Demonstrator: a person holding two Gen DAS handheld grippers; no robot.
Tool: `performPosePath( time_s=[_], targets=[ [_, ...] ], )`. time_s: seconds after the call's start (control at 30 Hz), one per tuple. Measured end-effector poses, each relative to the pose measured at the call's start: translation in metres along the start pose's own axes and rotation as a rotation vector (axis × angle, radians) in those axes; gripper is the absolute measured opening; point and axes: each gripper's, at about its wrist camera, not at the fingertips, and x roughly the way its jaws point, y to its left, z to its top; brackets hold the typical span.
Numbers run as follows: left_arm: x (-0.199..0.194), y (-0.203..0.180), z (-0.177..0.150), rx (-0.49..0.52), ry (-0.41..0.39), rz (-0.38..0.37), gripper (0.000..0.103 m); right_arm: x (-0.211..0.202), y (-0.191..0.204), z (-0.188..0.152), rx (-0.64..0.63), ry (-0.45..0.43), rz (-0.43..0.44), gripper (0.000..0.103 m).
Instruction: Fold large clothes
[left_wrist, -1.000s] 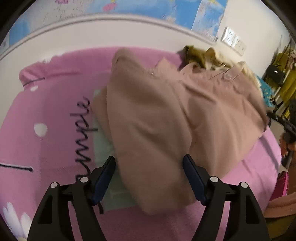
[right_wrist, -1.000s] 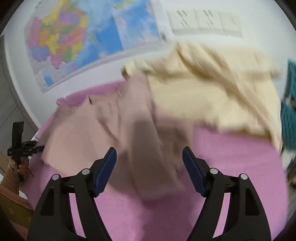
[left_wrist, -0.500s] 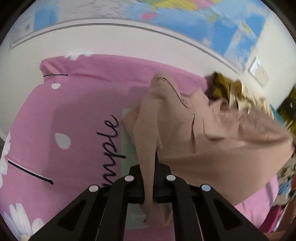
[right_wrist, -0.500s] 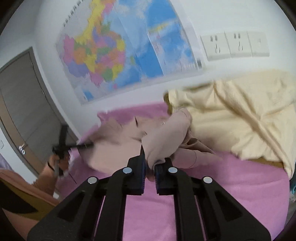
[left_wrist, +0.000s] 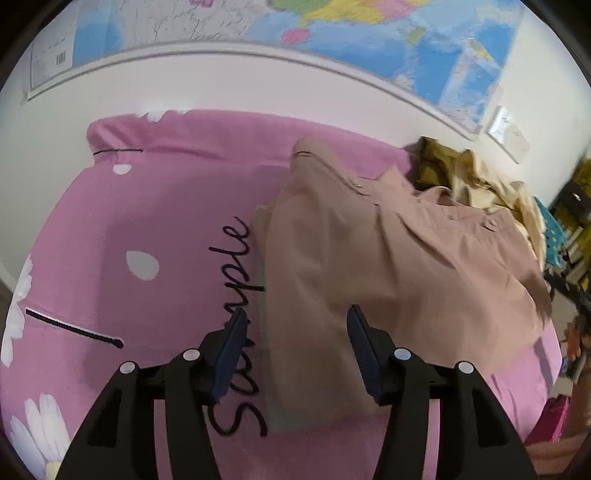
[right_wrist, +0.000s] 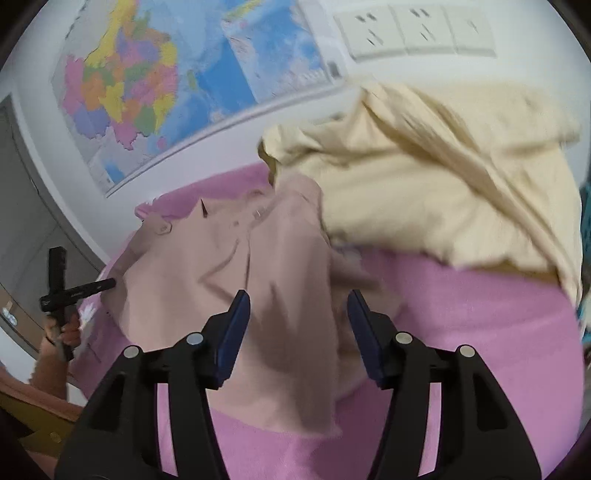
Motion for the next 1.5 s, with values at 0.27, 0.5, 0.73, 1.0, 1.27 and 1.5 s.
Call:
performPosePath(
  time_s=[0.27,0.5,0.73,1.0,1.27,1.5],
  targets=[
    [0.028,-0.011,-0.002,0.028,0.07,-0.001,0.029,0.101,0.023,0.03,-0.103,0.146,-0.14,0.005],
    [0.027,-0.014,0.017,0.015,0.006,0.043,0.006,0.069,0.047,0.077,-0.118,-0.146,-0.109,0.002],
    [0.047,-0.01,0.022,-0.039,0.034,0.059,0.014,0.139,0.01,0.063,-0.002,0.1,-0.17,0.018],
    [0.027,0.0,0.015,-0.047,0.004,0.077,0.054,0.079,0.018,0.053,0.007,-0.046,-0.206,0.052],
    [0.008,0.006,-0.003,-0.025,-0.014,0.093,0.058,0.058,0.053,0.028,-0.134,-0.078,-0.14,0.057],
    [0.008,-0.01,-0.006,0.019,-0.012,0.14,0.058,0.11,0.039,0.004,-0.071,0.102,-0.159,0.052]
  ],
)
